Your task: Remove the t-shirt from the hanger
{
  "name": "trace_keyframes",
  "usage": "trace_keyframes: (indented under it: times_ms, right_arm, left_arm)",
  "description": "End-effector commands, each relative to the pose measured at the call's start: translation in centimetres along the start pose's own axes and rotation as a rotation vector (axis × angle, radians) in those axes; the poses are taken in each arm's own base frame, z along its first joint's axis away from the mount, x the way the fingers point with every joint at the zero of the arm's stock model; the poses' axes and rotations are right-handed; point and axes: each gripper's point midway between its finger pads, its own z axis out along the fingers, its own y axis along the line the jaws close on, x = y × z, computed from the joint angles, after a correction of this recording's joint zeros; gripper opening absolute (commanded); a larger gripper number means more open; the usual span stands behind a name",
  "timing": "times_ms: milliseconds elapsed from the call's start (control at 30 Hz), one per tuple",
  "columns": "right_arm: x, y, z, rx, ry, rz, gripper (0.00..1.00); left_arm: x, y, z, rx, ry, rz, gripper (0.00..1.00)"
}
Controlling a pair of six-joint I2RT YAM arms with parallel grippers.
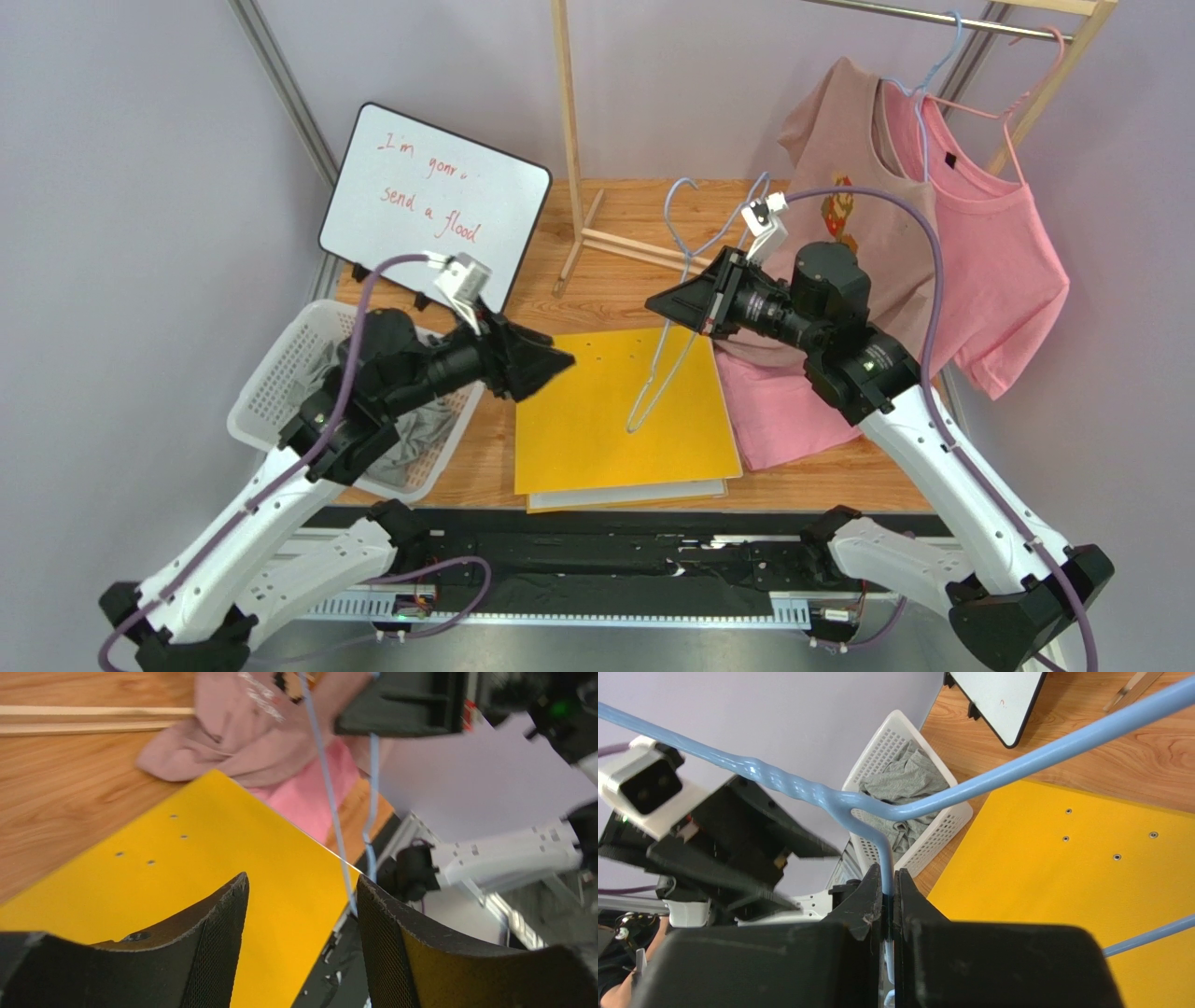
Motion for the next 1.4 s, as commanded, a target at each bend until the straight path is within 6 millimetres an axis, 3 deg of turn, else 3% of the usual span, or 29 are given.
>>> trace_keyframes:
  times_ms: [0, 67, 133, 233, 367, 567, 700, 733, 833, 900, 1000, 1233, 1367]
  right_arm:
    - [-2.8, 1.8, 0.2, -0.038, -0.105, -0.027, 0.00]
    - [-2.7, 1.6, 0.5, -0.039, -0.101, -0.010, 0.00]
    - [-2.8, 1.7, 0.8, -0.049, -0.101, 0.007, 0.00]
    - [-2.5, 1.7, 1.1, -0.053, -0.082, 0.024, 0.00]
    - [-2.4, 2.0, 1.4, -0.068, -0.064, 0.041, 0.00]
    - [-1.9, 2.7, 1.4, -0.083, -0.050, 0.038, 0.04]
    - [-0.5, 2.7, 1.9, -0.078, -0.003, 0.009, 0.15]
    - [-0.1, 2.8, 1.9, -0.073, 0.009, -0.003, 0.26]
    - [0.9, 2.2, 1.8, -0.029, 0.017, -0.038, 0.48]
    - [1.5, 2.0, 1.7, -0.015, 0.013, -0.043, 0.53]
    - [2.0, 2.1, 1.4, 0.004, 0.005, -0.069, 0.54]
    - [3.0, 2.4, 1.8, 0.016, 0.012, -0.074, 0.40]
    - [3.6, 2.7, 2.5, 0.013, 0.023, -0.075, 0.39]
  left_arm:
    - [-0.9, -5.6, 2.1, 0.194, -0.079, 0.137, 0.65]
    - [1.2, -6.8, 3.7, 0.211, -0.025, 0.204, 0.69]
    - [1.8, -6.1, 5.3, 0.127, -0.028, 0.233, 0.71]
    - [3.1, -7.0, 6.7, 0.138, -0.018, 0.231, 0.71]
    - [4.5, -6.1, 8.4, 0.084, 0.032, 0.205, 0.65]
    - [6.1, -3.7, 8.9, -0.031, 0.056, 0.149, 0.33]
    - [6.1, -3.5, 8.8, -0.053, 0.062, 0.129, 0.00]
    - [5.7, -3.6, 8.8, -0.057, 0.053, 0.120, 0.00]
    - [4.8, -3.9, 8.7, -0.062, 0.024, 0.086, 0.00]
    - [4.2, -3.7, 8.4, -0.080, -0.003, 0.048, 0.00]
    - [3.7, -3.4, 7.9, -0.105, -0.032, -0.002, 0.00]
    - [3.8, -4.1, 7.5, -0.064, -0.040, -0.052, 0.00]
    - [4.0, -4.4, 7.5, -0.045, -0.034, -0.059, 0.00]
